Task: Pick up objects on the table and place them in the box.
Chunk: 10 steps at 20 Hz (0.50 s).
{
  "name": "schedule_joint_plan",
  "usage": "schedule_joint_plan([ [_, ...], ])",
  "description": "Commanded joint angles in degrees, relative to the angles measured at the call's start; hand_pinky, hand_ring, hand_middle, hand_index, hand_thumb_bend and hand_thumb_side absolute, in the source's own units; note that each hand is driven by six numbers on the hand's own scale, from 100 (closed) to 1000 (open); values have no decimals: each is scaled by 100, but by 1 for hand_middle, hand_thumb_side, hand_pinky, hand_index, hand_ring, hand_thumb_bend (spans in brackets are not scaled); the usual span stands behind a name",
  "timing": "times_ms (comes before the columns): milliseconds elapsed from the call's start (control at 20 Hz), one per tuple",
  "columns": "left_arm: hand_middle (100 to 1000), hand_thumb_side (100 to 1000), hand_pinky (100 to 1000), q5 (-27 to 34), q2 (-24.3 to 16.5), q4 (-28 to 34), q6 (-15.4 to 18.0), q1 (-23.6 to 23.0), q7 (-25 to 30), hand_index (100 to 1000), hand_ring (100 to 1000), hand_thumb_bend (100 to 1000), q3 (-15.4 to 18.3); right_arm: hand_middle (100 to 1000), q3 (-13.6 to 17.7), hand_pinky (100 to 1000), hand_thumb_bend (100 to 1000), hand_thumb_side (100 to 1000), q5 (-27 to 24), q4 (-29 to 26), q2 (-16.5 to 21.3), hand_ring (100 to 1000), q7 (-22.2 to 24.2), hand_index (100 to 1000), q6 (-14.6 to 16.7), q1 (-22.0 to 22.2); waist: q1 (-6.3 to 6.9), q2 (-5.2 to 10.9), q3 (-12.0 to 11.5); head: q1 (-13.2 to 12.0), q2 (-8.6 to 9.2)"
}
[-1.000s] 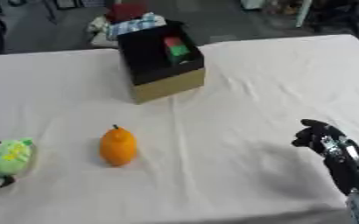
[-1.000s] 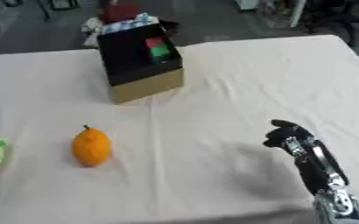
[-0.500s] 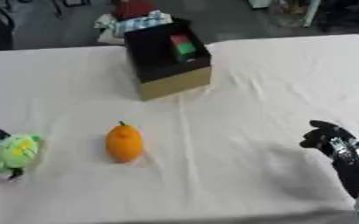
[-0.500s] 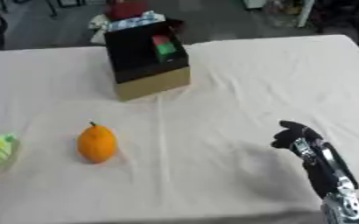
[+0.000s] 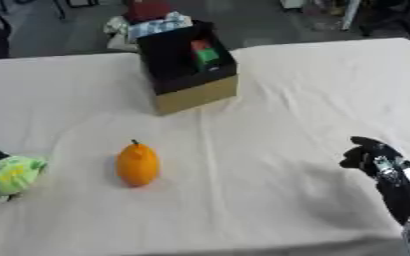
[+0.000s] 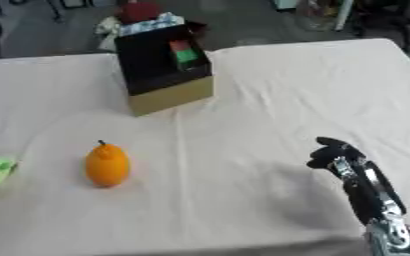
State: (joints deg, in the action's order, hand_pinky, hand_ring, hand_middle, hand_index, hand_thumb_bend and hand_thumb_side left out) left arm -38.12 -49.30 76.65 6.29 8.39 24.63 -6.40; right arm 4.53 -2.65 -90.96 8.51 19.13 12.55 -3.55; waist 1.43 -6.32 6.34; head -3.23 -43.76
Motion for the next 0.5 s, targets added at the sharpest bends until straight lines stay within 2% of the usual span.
schedule_joint_plan([
  [50, 522, 166, 712, 70, -182, 208, -69, 86, -242, 658, 540, 100, 190, 584, 17, 694, 100, 730, -15, -74, 76, 601, 3, 800, 3, -64, 72, 108, -3, 29, 52],
  [250, 503, 174, 709, 266, -227, 602, -161, 277, -473, 648, 531, 100, 439, 584, 19, 694, 100, 731, -15, -71, 78, 601, -1, 800, 1, -55, 71, 114, -10, 38, 50],
  [350, 506, 174, 708, 363, -241, 771, -203, 521, -526, 645, 531, 100, 491, 584, 7, 694, 100, 731, -19, -68, 79, 601, 9, 800, 0, -51, 71, 122, -6, 29, 54],
  [500, 510, 166, 706, 328, -158, 795, -199, 1158, -463, 646, 530, 100, 374, 584, -18, 694, 100, 732, -22, -61, 71, 601, 34, 800, -4, -43, 67, 140, 26, 14, 67],
])
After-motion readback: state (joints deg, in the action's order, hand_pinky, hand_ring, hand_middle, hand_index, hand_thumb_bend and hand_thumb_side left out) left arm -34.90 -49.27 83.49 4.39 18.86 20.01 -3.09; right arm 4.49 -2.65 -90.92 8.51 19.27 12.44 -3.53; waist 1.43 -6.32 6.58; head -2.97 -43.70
